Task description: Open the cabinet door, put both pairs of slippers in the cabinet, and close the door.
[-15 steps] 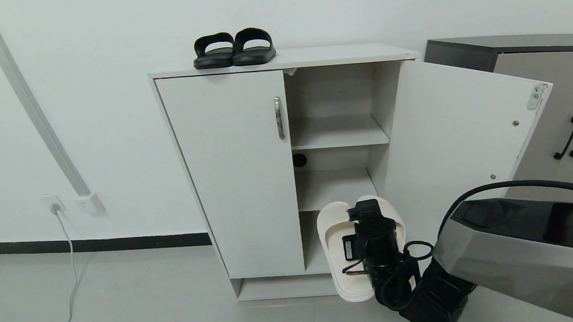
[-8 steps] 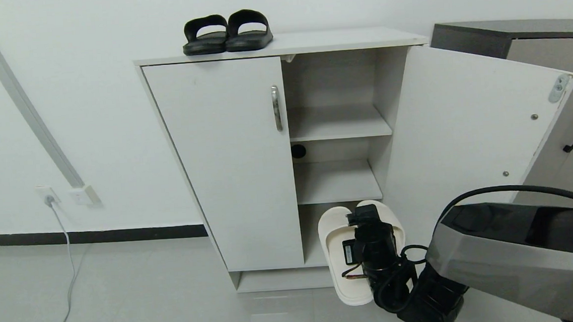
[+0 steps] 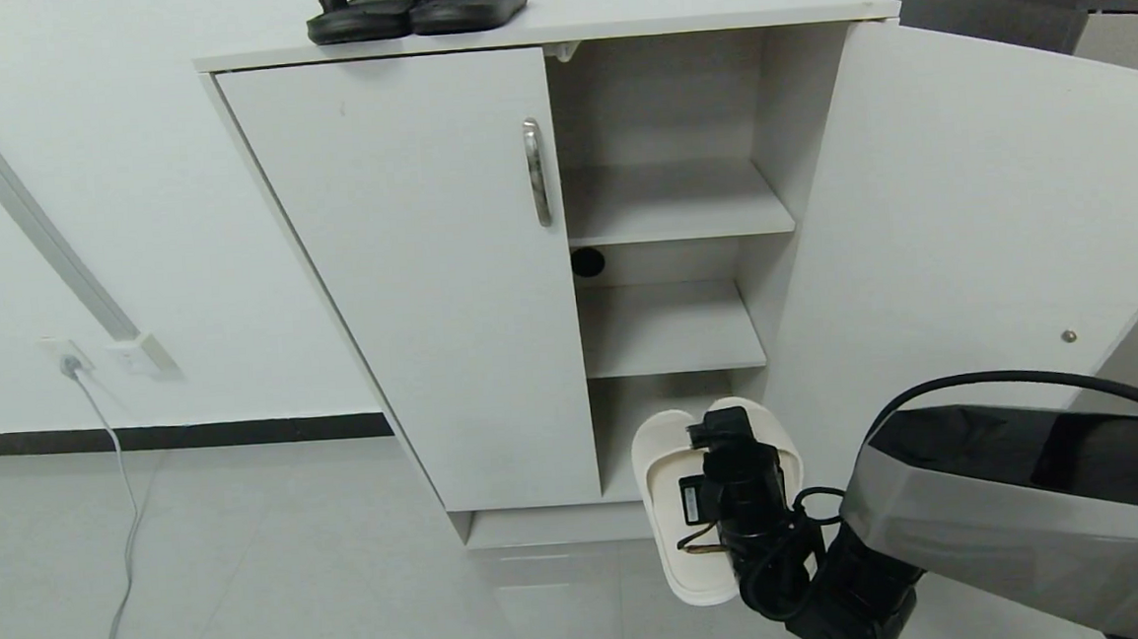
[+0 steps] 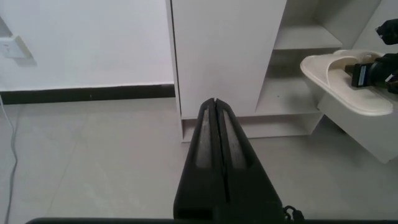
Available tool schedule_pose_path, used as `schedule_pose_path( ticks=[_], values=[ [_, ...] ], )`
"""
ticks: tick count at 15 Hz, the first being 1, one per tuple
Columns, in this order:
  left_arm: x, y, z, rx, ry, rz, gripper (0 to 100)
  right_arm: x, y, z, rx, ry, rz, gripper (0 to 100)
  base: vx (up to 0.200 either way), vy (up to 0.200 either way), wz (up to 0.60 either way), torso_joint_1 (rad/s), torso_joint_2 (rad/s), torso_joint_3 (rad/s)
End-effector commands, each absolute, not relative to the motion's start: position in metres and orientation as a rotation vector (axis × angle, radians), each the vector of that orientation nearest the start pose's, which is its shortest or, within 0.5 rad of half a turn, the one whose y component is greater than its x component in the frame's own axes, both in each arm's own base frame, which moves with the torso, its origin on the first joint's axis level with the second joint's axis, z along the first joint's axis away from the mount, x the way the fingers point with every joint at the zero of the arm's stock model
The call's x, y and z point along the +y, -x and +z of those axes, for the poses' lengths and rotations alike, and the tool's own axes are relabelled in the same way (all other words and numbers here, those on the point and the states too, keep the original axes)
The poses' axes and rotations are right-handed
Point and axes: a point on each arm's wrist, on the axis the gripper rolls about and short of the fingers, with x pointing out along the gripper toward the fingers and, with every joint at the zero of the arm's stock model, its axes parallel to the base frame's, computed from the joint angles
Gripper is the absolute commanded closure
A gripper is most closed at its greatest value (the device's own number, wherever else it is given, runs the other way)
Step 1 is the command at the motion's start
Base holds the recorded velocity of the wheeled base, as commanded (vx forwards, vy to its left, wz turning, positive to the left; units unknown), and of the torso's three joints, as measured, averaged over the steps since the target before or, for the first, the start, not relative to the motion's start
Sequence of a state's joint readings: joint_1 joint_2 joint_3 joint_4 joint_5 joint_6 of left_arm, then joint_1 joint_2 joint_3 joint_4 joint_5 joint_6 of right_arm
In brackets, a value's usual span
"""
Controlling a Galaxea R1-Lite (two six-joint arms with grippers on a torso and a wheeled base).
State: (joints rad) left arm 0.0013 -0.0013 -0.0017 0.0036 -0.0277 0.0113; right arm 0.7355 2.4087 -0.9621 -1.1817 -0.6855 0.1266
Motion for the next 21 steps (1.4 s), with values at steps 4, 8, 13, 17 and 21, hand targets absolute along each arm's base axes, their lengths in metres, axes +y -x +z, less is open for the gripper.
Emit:
schedule_pose_path(
  ticks=[4,8,13,17,21],
  values=[
    [-0.001,0.023,0.076,0.001,-0.011,-0.026,100,0.271,-0.322,0.003,0.097,0.036,0.041,100,0.0,0.0,0.0,0.001,0.0,-0.016],
    [-0.001,0.023,0.076,0.001,-0.011,-0.026,100,0.271,-0.324,0.007,0.064,0.032,0.041,100,0.0,0.0,0.0,0.0,0.0,0.0],
    [-0.001,0.023,0.076,0.001,-0.012,-0.026,100,0.271,-0.324,0.008,0.057,0.028,0.039,100,0.04,0.0,0.0,0.0,0.0,0.0],
    [-0.001,0.023,0.076,0.001,-0.012,-0.026,100,0.271,-0.324,0.012,0.037,0.02,0.04,100,0.2,0.0,0.0,0.001,0.0,0.002],
    [-0.001,0.023,0.076,0.001,-0.011,-0.026,100,0.271,-0.324,0.014,0.027,0.017,0.04,100,0.2,0.0,0.0,0.0,0.0,0.002]
  ],
)
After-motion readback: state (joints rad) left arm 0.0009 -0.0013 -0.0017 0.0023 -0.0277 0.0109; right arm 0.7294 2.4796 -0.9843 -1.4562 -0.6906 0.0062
